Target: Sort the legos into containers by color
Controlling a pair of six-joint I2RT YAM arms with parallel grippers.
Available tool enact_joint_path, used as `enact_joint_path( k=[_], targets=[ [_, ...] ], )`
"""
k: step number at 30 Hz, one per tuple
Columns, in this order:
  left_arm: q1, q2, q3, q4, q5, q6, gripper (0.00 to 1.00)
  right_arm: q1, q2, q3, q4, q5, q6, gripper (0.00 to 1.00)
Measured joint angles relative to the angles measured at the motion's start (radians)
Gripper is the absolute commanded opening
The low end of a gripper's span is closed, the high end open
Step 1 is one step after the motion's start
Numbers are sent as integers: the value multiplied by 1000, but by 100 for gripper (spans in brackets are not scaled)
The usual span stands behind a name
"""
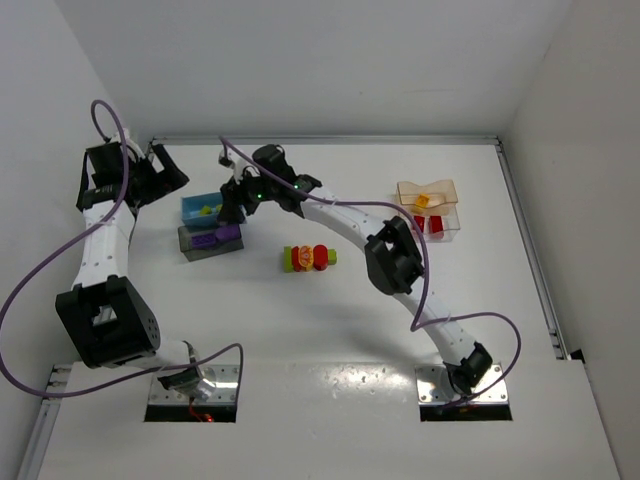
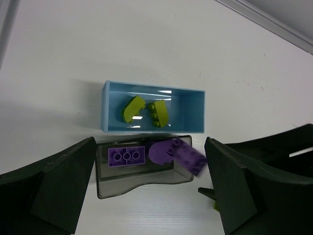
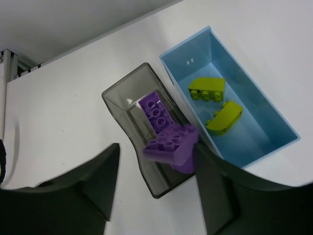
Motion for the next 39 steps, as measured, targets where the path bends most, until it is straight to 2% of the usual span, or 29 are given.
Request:
enact_joint_path(
  k=[2, 3, 11, 15, 19, 24, 26, 28, 33, 39],
  targets=[
    [0, 0, 0, 2, 12, 2, 99, 2, 5, -2, 11, -1, 9, 71],
    [0, 0, 0, 4, 16, 3, 99, 2, 7, -3, 12, -2, 10, 79],
    [-5, 0, -4, 40, 80, 16, 99, -5, -2, -19, 6, 1, 14, 81],
    [-50, 0, -12, 69, 129, 66, 99, -50, -111, -170, -15, 26, 14, 81],
    [-182, 0, -40, 71, 209, 187, 99, -220, -315, -399, -57, 26, -4, 81],
    [-459, 25, -69, 41, 251, 380, 99, -560, -542, -550, -162, 38, -131, 82],
    [-558, 40, -85, 31, 251, 440, 99, -659, -621, -611, -221, 42, -194, 82],
    [-655, 57, -103, 16, 236, 498, 99, -701, -708, -717, -269, 42, -245, 82],
    [-819, 119, -126, 2, 192, 596, 99, -704, -854, -959, -372, 22, -319, 82],
    [-854, 216, -145, -3, 119, 685, 99, -770, -934, -1058, -444, 16, -355, 82]
  ],
)
